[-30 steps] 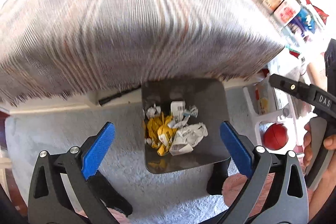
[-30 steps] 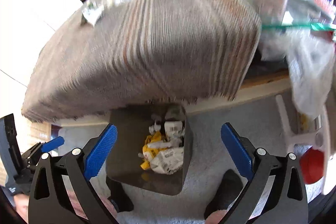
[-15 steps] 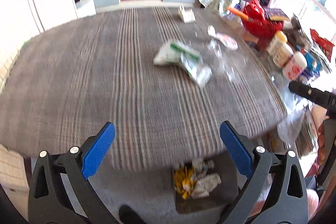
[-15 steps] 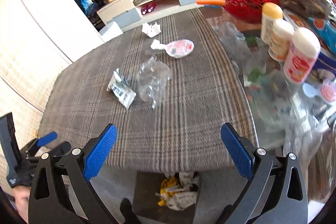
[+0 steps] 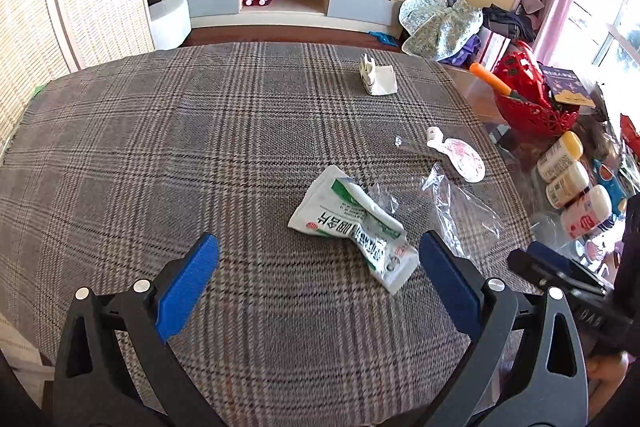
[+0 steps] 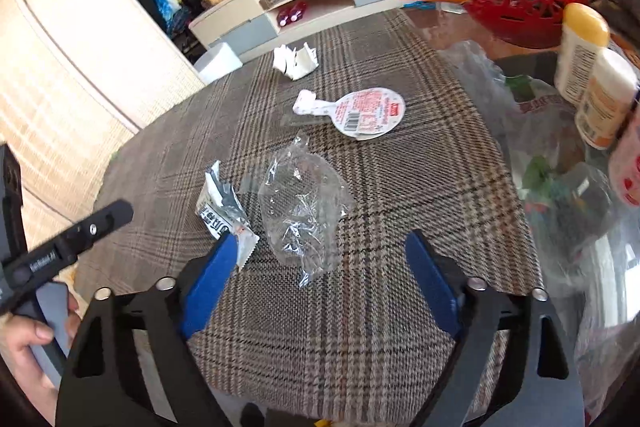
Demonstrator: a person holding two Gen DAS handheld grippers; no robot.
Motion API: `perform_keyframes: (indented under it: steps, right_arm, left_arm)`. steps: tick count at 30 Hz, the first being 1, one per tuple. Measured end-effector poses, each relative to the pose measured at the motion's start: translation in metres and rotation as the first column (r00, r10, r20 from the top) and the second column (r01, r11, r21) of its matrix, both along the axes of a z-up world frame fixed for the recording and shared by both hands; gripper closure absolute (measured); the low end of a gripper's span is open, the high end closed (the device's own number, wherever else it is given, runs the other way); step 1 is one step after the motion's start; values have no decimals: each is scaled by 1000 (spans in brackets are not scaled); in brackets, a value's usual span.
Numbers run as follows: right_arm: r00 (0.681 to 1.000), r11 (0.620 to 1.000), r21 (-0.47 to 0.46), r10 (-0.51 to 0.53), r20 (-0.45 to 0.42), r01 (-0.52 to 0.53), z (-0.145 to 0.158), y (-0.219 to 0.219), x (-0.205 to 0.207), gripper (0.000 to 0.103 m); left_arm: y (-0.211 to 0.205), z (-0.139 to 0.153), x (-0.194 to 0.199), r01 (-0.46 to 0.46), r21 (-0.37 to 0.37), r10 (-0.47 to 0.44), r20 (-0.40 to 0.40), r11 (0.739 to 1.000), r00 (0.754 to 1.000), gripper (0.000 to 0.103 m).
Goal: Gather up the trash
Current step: 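Grasp the clear plastic bag with the right tool while the left tool grasps the green-white packet, then carry the bag and packet over the bin and open both tools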
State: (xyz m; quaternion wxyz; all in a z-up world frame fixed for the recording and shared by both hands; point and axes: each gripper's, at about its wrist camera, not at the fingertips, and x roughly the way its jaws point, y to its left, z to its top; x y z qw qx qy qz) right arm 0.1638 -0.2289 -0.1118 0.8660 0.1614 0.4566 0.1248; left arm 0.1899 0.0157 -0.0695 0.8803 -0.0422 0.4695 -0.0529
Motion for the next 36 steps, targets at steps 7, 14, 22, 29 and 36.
perform_keyframes:
  steps: [7, 14, 22, 29, 36]
  right_arm:
    - [1000, 998, -56, 27, -4, -27, -24, 17, 22, 34]
    - [998, 995, -74, 64, 4, -64, -39, 27, 28, 93]
    - [999, 990, -133, 53, 0, -53, -35, 8, 1, 98]
    - [999, 990, -135, 36, -16, -38, -37, -8, -5, 98]
    - [999, 988, -144, 45, -18, -47, -37, -5, -8, 98]
  left_arm:
    - [-18, -23, 32, -9, 8, 10, -33, 1000, 999, 8]
    - [-32, -52, 51, -14, 28, 17, -93, 1000, 996, 8]
    - [-35, -64, 57, -12, 32, 16, -118, 999, 993, 9]
    - [-35, -82, 60, 0, 19, 3, -153, 1000, 988, 23]
    - [-34, -78, 42, 58, 31, -55, -96, 998, 994, 84]
